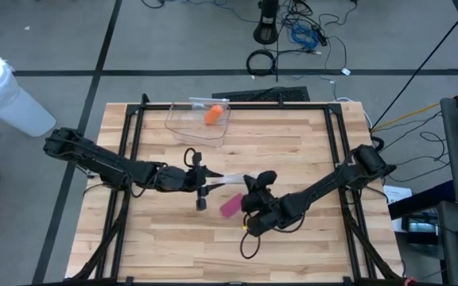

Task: Roll bandage
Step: Put the rolled pink bandage into the transparent zip bag

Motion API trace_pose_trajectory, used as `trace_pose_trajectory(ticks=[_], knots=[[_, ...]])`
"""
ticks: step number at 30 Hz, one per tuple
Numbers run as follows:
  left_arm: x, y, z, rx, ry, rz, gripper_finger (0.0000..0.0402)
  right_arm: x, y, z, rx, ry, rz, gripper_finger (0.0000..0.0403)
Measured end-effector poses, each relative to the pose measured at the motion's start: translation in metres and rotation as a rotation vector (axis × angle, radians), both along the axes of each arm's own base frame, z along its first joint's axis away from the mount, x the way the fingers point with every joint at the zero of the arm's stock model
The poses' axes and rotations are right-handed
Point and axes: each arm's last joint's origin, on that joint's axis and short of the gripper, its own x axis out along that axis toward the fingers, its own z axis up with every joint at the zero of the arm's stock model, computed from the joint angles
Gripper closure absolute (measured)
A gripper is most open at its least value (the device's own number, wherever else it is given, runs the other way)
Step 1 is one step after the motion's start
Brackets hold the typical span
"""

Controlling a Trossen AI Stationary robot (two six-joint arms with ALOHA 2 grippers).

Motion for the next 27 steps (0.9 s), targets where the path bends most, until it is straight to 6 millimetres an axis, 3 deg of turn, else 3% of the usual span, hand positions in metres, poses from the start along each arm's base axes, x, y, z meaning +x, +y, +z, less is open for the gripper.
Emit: trace_pose_trajectory(ticks=[4, 10, 13, 27], knots=[[0.005, 0.0, -0.006, 0.009, 0.007, 0.019, 0.0272, 0.003, -0.003, 0.0, 0.024, 0.017, 0.016, 0.0403], [0.019, -0.003, -0.028, 0.067, 0.053, 0.007, 0.0272, 0.012, -0.013, -0.003, 0.254, 0.056, 0.107, 0.0403], [0.025, -0.004, -0.036, 0.072, 0.054, 0.006, 0.0272, 0.013, -0.018, -0.004, 0.285, 0.063, 0.104, 0.0403], [0.029, 0.008, -0.049, 0.027, 0.156, -0.069, 0.0272, 0.019, -0.023, -0.003, 0.424, 0.111, 0.171, 0.0403]])
